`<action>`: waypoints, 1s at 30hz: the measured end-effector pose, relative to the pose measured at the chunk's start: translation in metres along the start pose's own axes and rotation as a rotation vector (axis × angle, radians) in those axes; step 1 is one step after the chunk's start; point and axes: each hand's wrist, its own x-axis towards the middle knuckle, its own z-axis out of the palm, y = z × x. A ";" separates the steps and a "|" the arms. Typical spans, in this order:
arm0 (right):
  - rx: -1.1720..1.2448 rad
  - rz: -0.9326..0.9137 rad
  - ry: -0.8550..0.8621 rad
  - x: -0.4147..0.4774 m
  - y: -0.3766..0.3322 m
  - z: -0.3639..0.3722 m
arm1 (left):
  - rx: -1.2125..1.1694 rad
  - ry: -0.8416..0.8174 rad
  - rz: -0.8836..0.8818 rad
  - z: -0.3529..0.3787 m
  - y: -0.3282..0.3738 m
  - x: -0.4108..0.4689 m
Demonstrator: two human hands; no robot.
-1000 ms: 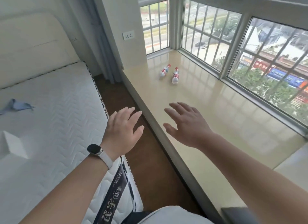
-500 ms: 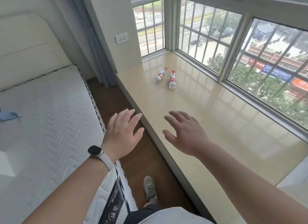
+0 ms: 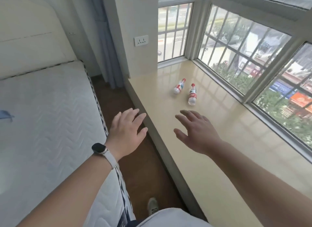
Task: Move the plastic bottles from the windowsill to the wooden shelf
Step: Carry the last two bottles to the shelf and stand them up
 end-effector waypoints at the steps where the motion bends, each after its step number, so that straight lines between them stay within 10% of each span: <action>1: 0.002 0.000 0.003 0.013 -0.005 0.000 | -0.001 0.004 -0.002 0.001 -0.011 0.007; 30: 0.150 -0.060 0.139 0.287 0.081 0.026 | 0.095 -0.087 0.104 0.044 -0.096 0.263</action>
